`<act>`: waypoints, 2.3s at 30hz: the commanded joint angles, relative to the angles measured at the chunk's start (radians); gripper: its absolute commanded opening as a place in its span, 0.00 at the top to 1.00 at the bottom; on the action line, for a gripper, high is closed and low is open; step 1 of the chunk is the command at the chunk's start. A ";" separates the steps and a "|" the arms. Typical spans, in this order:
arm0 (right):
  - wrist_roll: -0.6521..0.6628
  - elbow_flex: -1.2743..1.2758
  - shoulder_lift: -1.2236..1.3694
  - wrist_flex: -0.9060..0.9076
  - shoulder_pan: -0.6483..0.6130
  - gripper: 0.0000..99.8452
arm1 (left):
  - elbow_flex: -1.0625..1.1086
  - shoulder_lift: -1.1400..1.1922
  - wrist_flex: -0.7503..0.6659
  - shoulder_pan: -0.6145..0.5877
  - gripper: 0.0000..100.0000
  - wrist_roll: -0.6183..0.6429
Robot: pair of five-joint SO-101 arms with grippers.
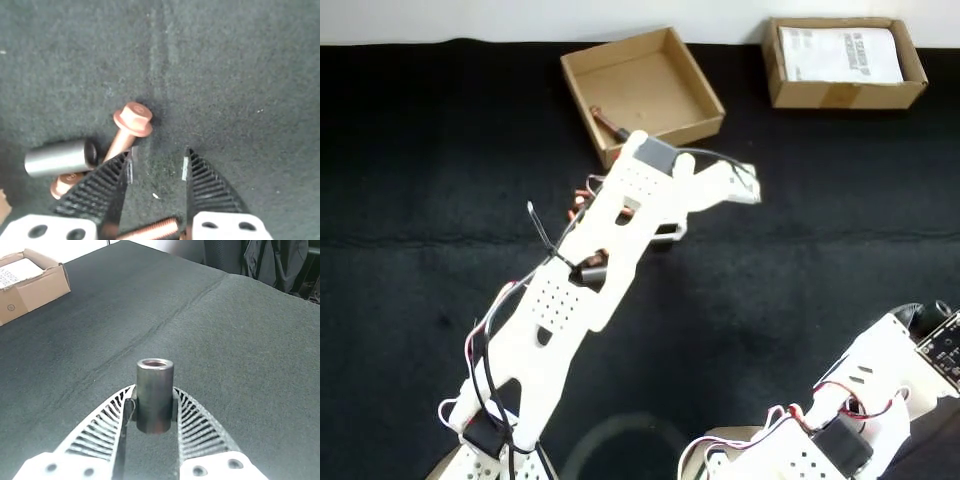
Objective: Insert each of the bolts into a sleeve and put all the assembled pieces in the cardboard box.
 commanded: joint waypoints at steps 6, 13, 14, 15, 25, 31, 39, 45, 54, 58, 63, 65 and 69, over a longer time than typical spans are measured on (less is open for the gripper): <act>-0.006 0.042 -0.019 -0.104 -0.027 0.99 | -0.065 -0.016 -0.080 0.002 0.84 -0.038; 0.041 0.110 -0.021 -0.202 -0.035 0.99 | -0.127 -0.050 -0.083 0.004 0.84 -0.063; 0.041 0.110 -0.021 -0.205 -0.035 0.99 | -0.122 -0.048 -0.083 0.004 0.84 -0.091; 0.041 0.110 -0.021 -0.205 -0.036 0.99 | -0.122 -0.042 -0.084 0.001 0.84 -0.112; 0.041 0.110 -0.045 -0.203 -0.035 0.99 | -0.122 0.128 -0.238 -0.019 0.85 -0.137; 0.043 0.101 -0.044 -0.206 -0.038 0.99 | -0.125 0.145 -0.233 -0.039 0.99 -0.138; 0.037 0.099 -0.041 -0.249 -0.039 0.99 | -0.128 -0.015 -0.038 -0.025 0.99 -0.129; 0.034 0.111 -0.039 -0.243 -0.130 0.99 | -0.128 -0.294 0.026 0.015 0.99 0.021; -0.172 0.107 -0.041 -0.245 -0.483 0.99 | -0.125 -0.642 0.032 0.010 0.99 0.199; -0.238 0.099 -0.041 -0.245 -0.650 0.99 | -0.127 -0.768 0.032 -0.094 0.99 0.201; -0.236 0.079 -0.041 -0.245 -0.822 0.99 | -0.120 -1.003 0.038 -0.179 0.99 0.451; -0.235 0.064 -0.041 -0.243 -0.877 0.99 | -0.119 -1.101 0.040 -0.206 0.99 0.597; -0.235 0.059 -0.041 -0.243 -0.983 0.99 | -0.108 -1.260 0.040 -0.257 0.99 0.775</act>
